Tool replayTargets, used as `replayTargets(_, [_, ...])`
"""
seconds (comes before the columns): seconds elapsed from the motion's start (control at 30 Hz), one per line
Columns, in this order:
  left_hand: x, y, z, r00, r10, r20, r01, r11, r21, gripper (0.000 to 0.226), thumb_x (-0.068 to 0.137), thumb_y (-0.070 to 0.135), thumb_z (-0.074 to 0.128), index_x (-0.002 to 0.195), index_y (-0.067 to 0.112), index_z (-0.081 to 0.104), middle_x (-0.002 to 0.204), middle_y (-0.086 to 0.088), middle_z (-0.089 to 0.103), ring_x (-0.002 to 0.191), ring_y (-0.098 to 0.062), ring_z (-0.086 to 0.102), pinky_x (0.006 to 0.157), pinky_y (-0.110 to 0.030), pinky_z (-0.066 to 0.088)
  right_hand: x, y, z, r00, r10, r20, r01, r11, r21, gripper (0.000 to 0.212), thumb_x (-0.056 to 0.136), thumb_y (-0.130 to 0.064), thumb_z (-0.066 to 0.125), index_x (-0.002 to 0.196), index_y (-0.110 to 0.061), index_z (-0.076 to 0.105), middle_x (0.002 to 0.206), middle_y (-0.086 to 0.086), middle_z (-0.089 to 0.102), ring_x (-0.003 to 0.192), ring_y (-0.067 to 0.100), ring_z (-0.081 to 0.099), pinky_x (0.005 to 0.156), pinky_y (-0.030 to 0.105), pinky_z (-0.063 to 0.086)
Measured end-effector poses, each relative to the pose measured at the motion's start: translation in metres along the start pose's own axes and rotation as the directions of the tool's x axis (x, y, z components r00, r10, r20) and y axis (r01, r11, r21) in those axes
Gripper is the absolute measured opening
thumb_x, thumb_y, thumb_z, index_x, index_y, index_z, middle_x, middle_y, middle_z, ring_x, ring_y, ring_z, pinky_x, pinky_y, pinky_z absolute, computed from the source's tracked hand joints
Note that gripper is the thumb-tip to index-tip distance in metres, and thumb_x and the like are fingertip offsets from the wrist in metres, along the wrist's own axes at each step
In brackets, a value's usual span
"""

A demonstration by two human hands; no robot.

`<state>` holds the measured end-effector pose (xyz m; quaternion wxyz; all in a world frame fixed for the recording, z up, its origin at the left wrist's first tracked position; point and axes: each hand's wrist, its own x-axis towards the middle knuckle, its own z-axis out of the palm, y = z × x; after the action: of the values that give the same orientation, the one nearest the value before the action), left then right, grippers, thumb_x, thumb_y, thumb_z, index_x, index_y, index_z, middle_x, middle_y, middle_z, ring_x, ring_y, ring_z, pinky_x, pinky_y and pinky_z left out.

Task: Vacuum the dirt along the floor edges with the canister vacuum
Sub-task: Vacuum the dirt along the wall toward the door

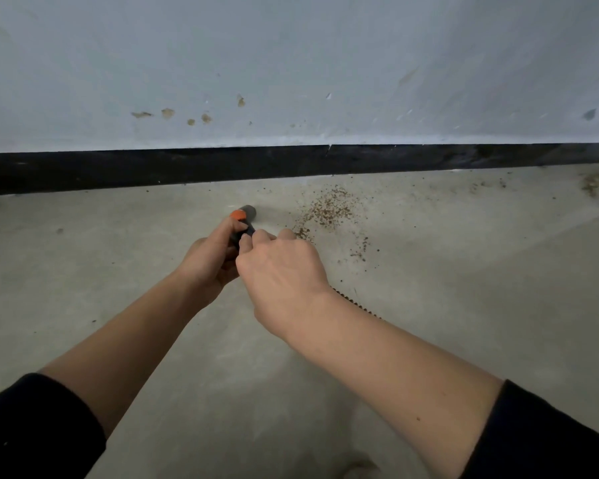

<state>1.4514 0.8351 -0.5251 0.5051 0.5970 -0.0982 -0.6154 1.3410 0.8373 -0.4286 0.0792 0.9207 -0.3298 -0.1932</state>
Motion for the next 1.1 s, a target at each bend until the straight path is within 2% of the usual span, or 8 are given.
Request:
replayTargets(0.1, [-0.001, 0.0, -0.001, 1.0, -0.005, -0.011, 0.005, 1.0, 0.008, 0.025, 0.088, 0.035, 0.058, 0.083, 0.012, 0.063, 0.066, -0.002, 0.059, 0.058, -0.012, 0.057, 0.049, -0.022, 0.046, 0.0, -0.001, -0.001, 1.0, -0.002, 0.003, 0.002, 1.0, -0.004, 0.053, 0.089, -0.01, 0.056, 0.138, -0.001, 0.038, 0.123, 0.015, 0.048, 0.105, 0.036, 0.053, 0.076, 0.042, 0.055])
replayTargets(0.23, [-0.003, 0.003, -0.012, 0.999, 0.011, -0.052, -0.009, 1.0, 0.027, 0.031, 0.089, 0.037, 0.057, 0.096, 0.009, 0.067, 0.077, -0.005, 0.064, 0.068, -0.015, 0.061, 0.057, -0.025, 0.047, 0.005, -0.008, -0.005, 1.0, -0.028, 0.003, 0.027, 1.0, 0.004, 0.055, 0.088, -0.011, 0.058, 0.138, -0.003, 0.038, 0.122, 0.015, 0.048, 0.103, 0.035, 0.053, 0.076, 0.042, 0.055])
replayTargets(0.33, [-0.007, 0.008, -0.025, 0.995, 0.02, -0.103, -0.019, 1.0, 0.005, 0.033, 0.09, 0.035, 0.057, 0.102, 0.006, 0.067, 0.081, -0.006, 0.065, 0.067, -0.014, 0.062, 0.054, -0.023, 0.048, 0.011, -0.017, -0.008, 0.998, -0.057, -0.009, 0.058, 0.998, 0.028, 0.055, 0.088, -0.012, 0.058, 0.139, -0.004, 0.037, 0.122, 0.014, 0.047, 0.104, 0.034, 0.052, 0.075, 0.042, 0.055])
replayTargets(0.4, [-0.01, 0.011, -0.035, 0.99, 0.027, -0.141, -0.03, 0.999, -0.021, 0.029, 0.089, 0.032, 0.057, 0.099, 0.006, 0.067, 0.074, -0.004, 0.064, 0.058, -0.011, 0.061, 0.046, -0.02, 0.047, 0.016, -0.024, -0.01, 0.997, -0.073, -0.026, 0.074, 0.996, 0.052, 0.057, 0.088, -0.012, 0.058, 0.14, -0.004, 0.036, 0.124, 0.013, 0.047, 0.106, 0.034, 0.051, 0.076, 0.042, 0.055])
replayTargets(0.53, [-0.016, 0.017, -0.048, 0.979, 0.048, -0.198, -0.065, 0.995, -0.08, 0.02, 0.093, 0.024, 0.054, 0.081, 0.009, 0.059, 0.042, 0.007, 0.052, 0.036, -0.004, 0.05, 0.038, -0.016, 0.042, 0.025, -0.036, -0.011, 0.993, -0.097, -0.06, 0.102, 0.992, 0.08, 0.059, 0.088, -0.011, 0.059, 0.14, -0.004, 0.034, 0.123, 0.012, 0.047, 0.105, 0.033, 0.05, 0.076, 0.043, 0.054])
replayTargets(0.63, [-0.018, 0.022, -0.061, 0.966, 0.059, -0.252, -0.078, 0.995, -0.068, 0.02, 0.093, 0.026, 0.055, 0.084, 0.009, 0.06, 0.042, 0.007, 0.052, 0.037, -0.004, 0.053, 0.04, -0.016, 0.044, 0.034, -0.047, -0.01, 0.991, -0.109, -0.08, 0.117, 0.988, 0.103, 0.06, 0.087, -0.01, 0.059, 0.14, -0.004, 0.033, 0.123, 0.011, 0.048, 0.105, 0.033, 0.05, 0.076, 0.043, 0.053])
replayTargets(0.8, [-0.02, 0.026, -0.078, 0.943, 0.084, -0.321, -0.114, 0.99, -0.078, 0.021, 0.094, 0.025, 0.055, 0.077, 0.011, 0.055, 0.036, 0.01, 0.047, 0.033, -0.004, 0.049, 0.037, -0.014, 0.042, 0.047, -0.06, -0.011, 0.985, -0.127, -0.114, 0.141, 0.983, 0.119, 0.06, 0.087, -0.01, 0.058, 0.141, -0.005, 0.031, 0.125, 0.013, 0.049, 0.104, 0.033, 0.051, 0.076, 0.044, 0.052])
replayTargets(1.1, [-0.01, 0.035, -0.107, 0.924, 0.098, -0.369, -0.13, 0.99, -0.063, 0.024, 0.092, 0.031, 0.056, 0.075, 0.014, 0.054, 0.038, 0.011, 0.047, 0.037, -0.003, 0.05, 0.049, -0.021, 0.044, 0.07, -0.076, -0.015, 0.978, -0.152, -0.145, 0.172, 0.976, 0.133, 0.066, 0.088, -0.012, 0.06, 0.144, -0.007, 0.026, 0.13, 0.013, 0.044, 0.11, 0.035, 0.047, 0.082, 0.046, 0.049])
